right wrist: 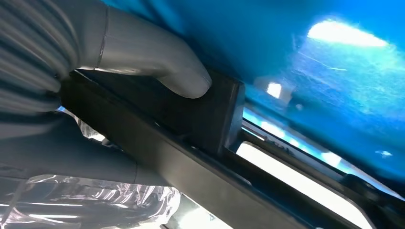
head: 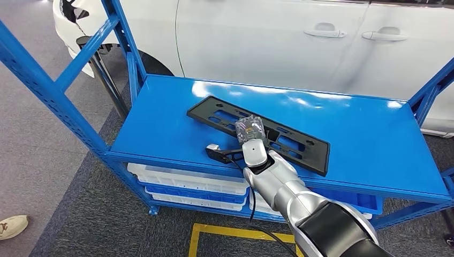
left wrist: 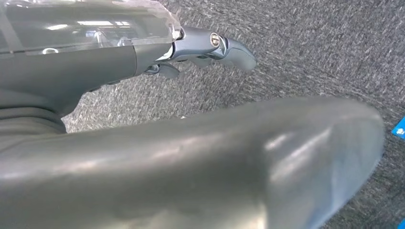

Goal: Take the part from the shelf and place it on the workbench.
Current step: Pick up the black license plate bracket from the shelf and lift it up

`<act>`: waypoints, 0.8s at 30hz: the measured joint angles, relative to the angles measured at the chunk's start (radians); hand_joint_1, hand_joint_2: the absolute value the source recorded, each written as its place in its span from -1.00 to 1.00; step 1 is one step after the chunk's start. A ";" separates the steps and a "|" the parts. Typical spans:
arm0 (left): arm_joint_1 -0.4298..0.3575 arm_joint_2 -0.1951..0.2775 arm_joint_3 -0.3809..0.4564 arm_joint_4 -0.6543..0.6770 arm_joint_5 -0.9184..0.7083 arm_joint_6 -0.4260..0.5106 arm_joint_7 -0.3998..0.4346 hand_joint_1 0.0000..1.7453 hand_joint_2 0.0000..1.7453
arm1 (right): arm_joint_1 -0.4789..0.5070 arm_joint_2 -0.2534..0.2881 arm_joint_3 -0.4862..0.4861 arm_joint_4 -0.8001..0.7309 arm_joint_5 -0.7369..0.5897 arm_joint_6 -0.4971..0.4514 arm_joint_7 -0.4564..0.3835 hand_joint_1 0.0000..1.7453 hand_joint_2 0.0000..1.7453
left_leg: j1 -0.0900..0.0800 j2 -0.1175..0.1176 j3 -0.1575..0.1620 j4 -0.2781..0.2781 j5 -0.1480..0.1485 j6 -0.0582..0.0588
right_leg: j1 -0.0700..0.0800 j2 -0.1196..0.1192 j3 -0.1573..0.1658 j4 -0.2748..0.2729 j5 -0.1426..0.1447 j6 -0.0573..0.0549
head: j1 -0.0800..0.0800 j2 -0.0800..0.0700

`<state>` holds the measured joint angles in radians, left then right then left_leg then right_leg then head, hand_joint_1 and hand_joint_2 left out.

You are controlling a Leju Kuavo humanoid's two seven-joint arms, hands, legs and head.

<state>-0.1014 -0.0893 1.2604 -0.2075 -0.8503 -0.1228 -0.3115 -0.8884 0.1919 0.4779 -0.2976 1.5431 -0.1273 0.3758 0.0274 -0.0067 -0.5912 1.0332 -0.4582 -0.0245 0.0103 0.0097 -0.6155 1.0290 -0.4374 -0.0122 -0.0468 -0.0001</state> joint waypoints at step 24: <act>0.003 0.001 -0.003 0.000 -0.027 0.025 -0.096 -1.00 1.00 | -0.004 -0.004 -0.103 -0.050 -0.018 -0.212 -0.098 1.00 1.00 | 0.001 0.000 0.000 -0.002 0.001 0.001 | 0.001 0.000 -0.001 0.000 0.000 0.000 | 0.000 0.000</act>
<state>-0.0980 -0.0885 1.2573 -0.2075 -0.8773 -0.0977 -0.4079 -0.8919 0.1883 0.3750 -0.3478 1.5254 -0.3393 0.2773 0.0279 -0.0068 -0.5909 1.0312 -0.4570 -0.0237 0.0109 0.0098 -0.6165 1.0295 -0.4373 -0.0122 -0.0467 -0.0001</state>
